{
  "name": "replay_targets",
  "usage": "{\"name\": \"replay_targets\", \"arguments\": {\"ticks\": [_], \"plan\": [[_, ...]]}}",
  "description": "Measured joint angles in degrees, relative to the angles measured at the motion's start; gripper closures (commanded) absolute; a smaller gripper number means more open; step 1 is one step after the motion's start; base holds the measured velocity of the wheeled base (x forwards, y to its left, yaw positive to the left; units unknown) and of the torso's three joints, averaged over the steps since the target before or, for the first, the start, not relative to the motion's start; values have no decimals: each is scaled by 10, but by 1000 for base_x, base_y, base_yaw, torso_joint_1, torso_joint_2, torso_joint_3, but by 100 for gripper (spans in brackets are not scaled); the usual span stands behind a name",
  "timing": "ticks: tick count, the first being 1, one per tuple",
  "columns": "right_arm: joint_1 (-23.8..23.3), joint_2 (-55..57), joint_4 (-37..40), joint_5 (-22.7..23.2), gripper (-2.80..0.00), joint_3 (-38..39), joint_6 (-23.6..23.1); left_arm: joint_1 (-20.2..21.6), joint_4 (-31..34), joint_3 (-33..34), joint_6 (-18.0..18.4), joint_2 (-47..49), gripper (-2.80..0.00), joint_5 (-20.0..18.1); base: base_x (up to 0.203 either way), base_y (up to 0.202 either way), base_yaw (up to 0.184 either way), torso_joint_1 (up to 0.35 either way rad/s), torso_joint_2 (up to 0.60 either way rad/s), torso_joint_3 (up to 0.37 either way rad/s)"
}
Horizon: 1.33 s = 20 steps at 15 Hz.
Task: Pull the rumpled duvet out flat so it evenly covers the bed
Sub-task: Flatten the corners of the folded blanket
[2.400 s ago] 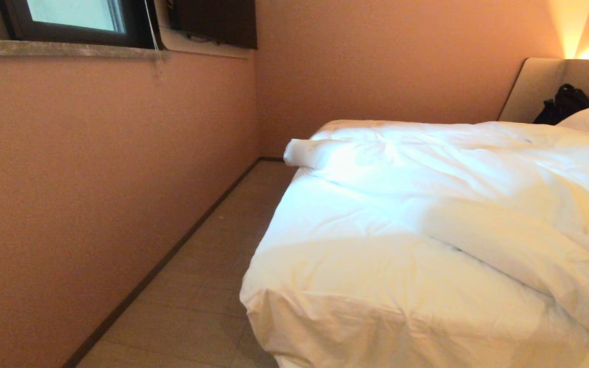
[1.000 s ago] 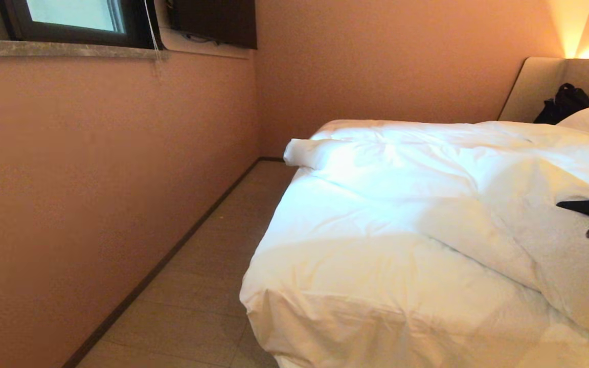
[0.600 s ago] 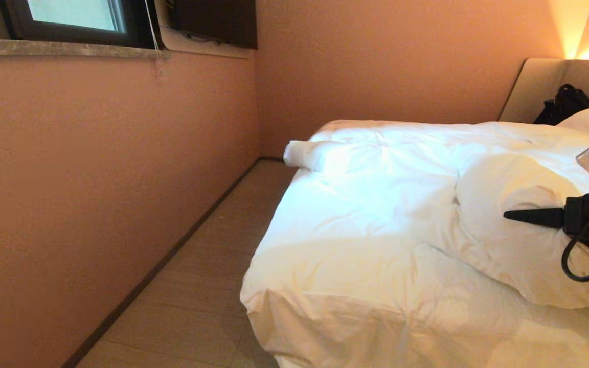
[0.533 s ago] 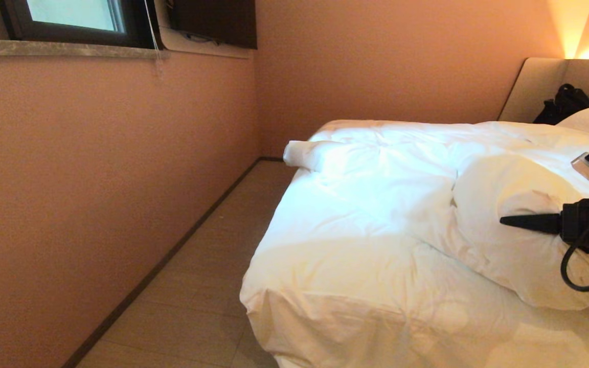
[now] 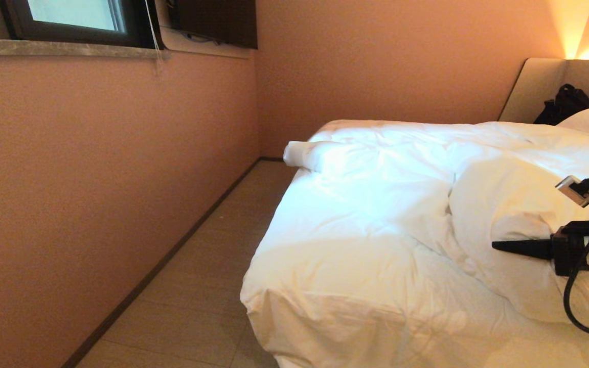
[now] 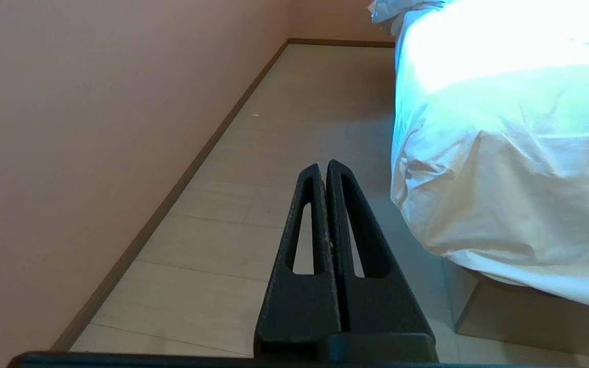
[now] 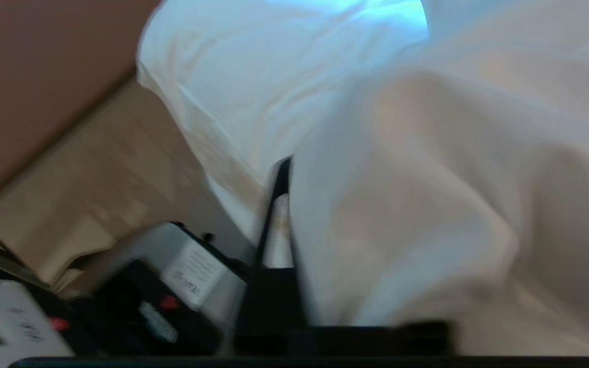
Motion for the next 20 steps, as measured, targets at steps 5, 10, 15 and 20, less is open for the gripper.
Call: {"name": "replay_targets", "arguments": {"ticks": [5,10,15,20], "plan": [[-2,5,1,-33,-280,5,-62,0,0,0,0,0,0,0,0,0,0,0,0,0],[-28,-19,2,-63,-280,-11,-69,0,0,0,0,0,0,0,0,0,0,0,0,0],[-93,-87,3,-68,-280,-41,-15,0,0,0,0,0,0,0,0,0,0,0,0,0],[-152,-121,2,-99,-280,-65,28,0,0,0,0,0,0,0,0,0,0,0,0,0]]}}
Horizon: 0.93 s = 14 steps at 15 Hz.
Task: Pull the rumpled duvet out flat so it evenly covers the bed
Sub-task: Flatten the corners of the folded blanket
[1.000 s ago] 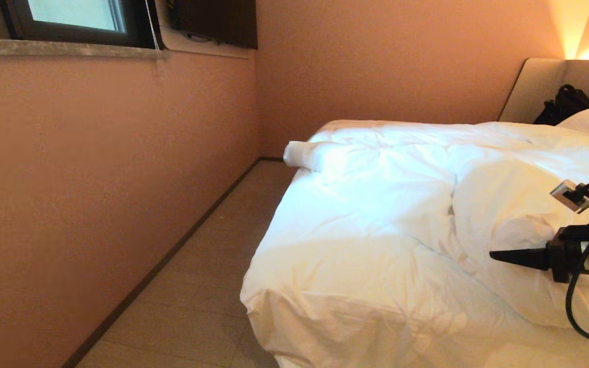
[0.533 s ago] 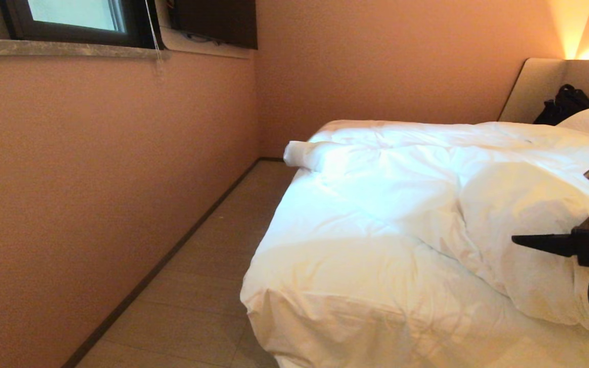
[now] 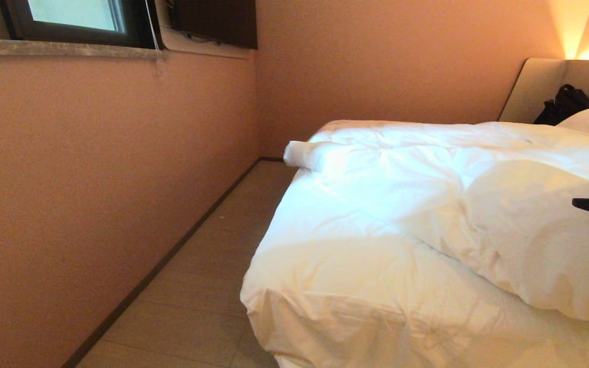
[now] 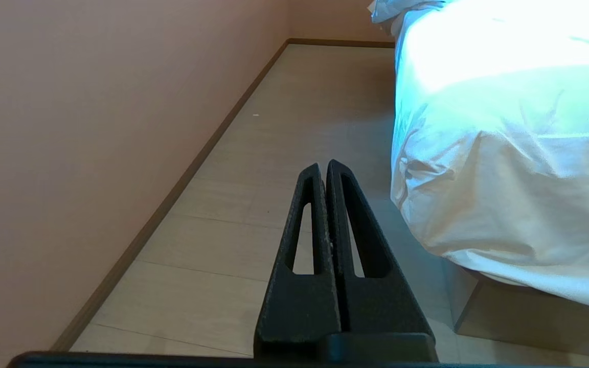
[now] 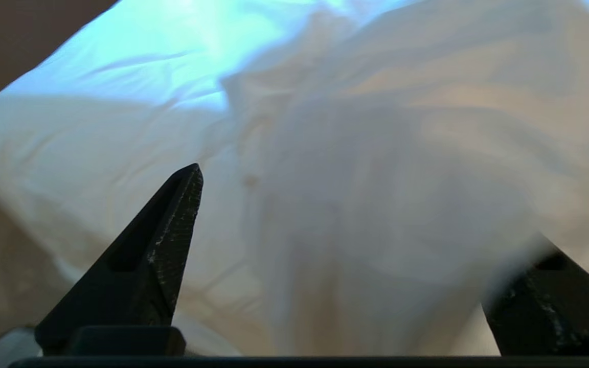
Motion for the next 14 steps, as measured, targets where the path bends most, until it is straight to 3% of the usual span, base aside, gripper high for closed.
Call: {"name": "replay_targets", "arguments": {"ticks": [8,14], "plan": [[-19,-10,8,-105,-280,-23,5,0,0,0,0,0,0,0,0,0,0,0,0,0],[-9,63,70,-170,-280,-146,58,0,0,0,0,0,0,0,0,0,0,0,0,0]]}}
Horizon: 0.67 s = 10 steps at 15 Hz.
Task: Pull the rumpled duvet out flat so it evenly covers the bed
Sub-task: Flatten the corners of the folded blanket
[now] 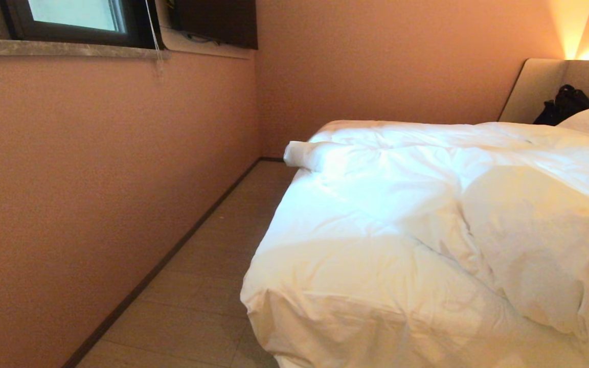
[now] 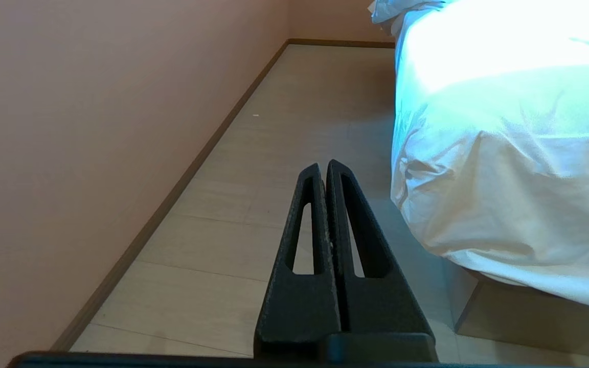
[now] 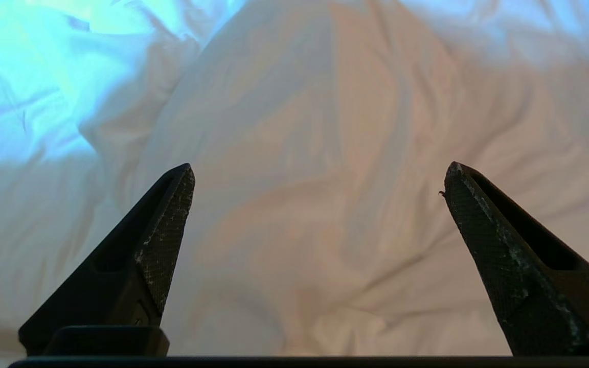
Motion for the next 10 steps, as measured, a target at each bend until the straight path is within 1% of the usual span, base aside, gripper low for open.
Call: {"name": "replay_targets", "arguments": {"ticks": [3,5,7,8,10], "plan": [[5,81,17,-7,-280,-83,60,0,0,0,0,0,0,0,0,0,0,0,0,0],[6,137,31,-6,-280,-141,111,0,0,0,0,0,0,0,0,0,0,0,0,0],[6,173,52,-3,-280,-174,171,0,0,0,0,0,0,0,0,0,0,0,0,0],[6,181,58,-2,0,-180,196,0,0,0,0,0,0,0,0,0,0,0,0,0],[6,193,64,-2,0,-186,249,0,0,0,0,0,0,0,0,0,0,0,0,0]]}}
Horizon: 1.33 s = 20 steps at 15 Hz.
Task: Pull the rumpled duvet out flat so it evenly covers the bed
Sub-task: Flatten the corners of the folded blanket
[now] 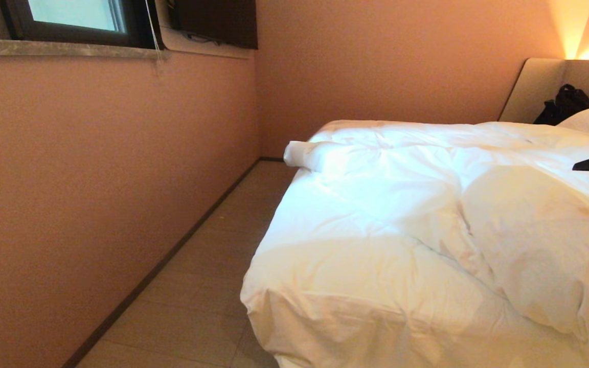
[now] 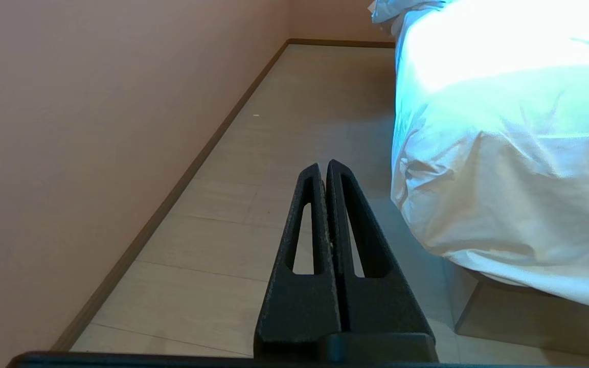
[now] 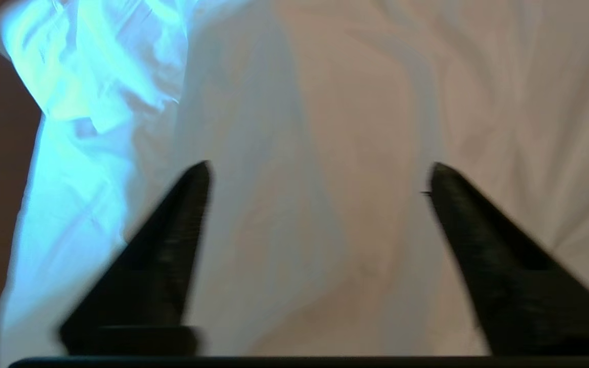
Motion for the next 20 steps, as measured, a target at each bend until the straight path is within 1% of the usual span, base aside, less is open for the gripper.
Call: {"name": "replay_targets", "arguments": {"ticks": [4,9,15,16,18,20], "plan": [[-1,19,4,0,0,-16,73,0,0,0,0,0,0,0,0,0,0,0,0,0],[-15,56,1,-3,0,-54,136,0,0,0,0,0,0,0,0,0,0,0,0,0],[-57,127,3,3,0,-120,197,0,0,0,0,0,0,0,0,0,0,0,0,0],[-64,139,5,4,-280,-131,210,0,0,0,0,0,0,0,0,0,0,0,0,0],[-76,159,6,12,-280,-144,233,0,0,0,0,0,0,0,0,0,0,0,0,0],[-89,171,6,31,-280,-147,249,0,0,0,0,0,0,0,0,0,0,0,0,0]]}}
